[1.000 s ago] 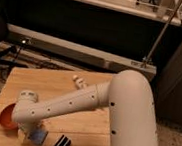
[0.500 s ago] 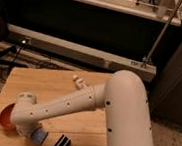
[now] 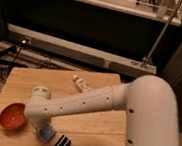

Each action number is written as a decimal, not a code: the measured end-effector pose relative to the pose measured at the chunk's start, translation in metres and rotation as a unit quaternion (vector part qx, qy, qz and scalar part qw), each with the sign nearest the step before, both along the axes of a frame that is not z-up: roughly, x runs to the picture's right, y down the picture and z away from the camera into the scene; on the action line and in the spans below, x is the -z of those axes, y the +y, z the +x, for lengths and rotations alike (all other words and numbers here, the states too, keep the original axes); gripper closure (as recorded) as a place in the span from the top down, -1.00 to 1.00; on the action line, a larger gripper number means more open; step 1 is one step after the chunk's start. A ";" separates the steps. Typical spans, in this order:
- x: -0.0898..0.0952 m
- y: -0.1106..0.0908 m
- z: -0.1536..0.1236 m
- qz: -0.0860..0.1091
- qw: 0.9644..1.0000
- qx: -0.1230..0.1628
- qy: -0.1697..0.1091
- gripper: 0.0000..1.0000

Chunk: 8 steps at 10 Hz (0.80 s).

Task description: Place the white sponge in the ceramic bowl

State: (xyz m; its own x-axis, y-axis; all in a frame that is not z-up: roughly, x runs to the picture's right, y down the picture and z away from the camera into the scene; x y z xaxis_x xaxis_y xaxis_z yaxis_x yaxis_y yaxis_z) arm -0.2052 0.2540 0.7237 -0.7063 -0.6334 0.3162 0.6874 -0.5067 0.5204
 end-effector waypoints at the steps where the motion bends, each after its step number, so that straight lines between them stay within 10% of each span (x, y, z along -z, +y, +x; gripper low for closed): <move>1: 0.023 -0.031 0.009 0.031 0.999 -0.024 0.008 -1.00; 4: 0.099 -0.104 -0.012 0.113 0.993 -0.045 -0.006 -1.00; 8: 0.137 -0.133 -0.110 0.140 0.986 -0.008 -0.093 -1.00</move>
State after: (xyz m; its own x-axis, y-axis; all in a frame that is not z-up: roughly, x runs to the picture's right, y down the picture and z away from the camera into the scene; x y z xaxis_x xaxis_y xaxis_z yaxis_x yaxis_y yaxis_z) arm -0.3148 0.1212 0.5871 -0.7249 -0.6889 -0.0055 0.6027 -0.6380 0.4793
